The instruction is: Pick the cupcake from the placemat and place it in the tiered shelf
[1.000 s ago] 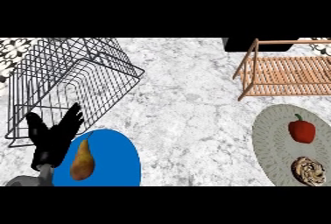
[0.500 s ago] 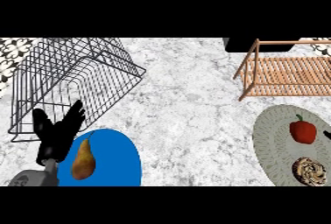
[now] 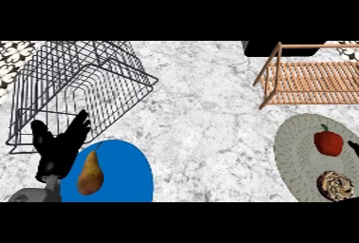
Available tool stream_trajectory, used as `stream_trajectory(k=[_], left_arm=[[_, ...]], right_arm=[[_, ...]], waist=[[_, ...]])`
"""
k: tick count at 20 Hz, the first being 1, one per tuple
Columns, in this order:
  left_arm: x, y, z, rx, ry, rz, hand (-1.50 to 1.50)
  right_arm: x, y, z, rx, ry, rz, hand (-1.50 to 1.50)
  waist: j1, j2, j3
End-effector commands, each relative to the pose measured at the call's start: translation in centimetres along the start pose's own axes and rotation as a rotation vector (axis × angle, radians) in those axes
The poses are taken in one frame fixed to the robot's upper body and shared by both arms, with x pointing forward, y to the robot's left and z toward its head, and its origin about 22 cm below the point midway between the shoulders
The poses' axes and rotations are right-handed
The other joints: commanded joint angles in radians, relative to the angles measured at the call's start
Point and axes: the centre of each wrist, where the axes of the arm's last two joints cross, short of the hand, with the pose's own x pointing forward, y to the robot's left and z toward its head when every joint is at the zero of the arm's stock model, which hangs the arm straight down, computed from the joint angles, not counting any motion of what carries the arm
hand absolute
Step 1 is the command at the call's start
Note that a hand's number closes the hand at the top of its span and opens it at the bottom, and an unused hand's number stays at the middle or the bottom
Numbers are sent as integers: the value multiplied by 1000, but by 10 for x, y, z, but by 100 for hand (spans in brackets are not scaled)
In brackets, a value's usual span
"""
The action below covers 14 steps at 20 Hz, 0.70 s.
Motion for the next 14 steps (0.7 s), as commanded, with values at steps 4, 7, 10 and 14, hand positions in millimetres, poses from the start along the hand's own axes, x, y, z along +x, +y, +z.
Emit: stream_trajectory(k=[4,7,10,14], left_arm=[[-20,17,-9,12,67,20,0],[-28,7,7,21,64,-4,0],[-8,-12,-2,-12,57,2,0],[-1,-14,-10,20,49,-9,0]], right_arm=[[9,42,-10,-9,-44,-13,-150],[0,24,-23,-5,-48,-5,-150],[-5,48,-19,223,-104,163,150],[-1,40,-18,184,-191,109,150]], waist=[[-1,7,-5],[2,6,-5],[14,10,-4],[-3,6,-5]])
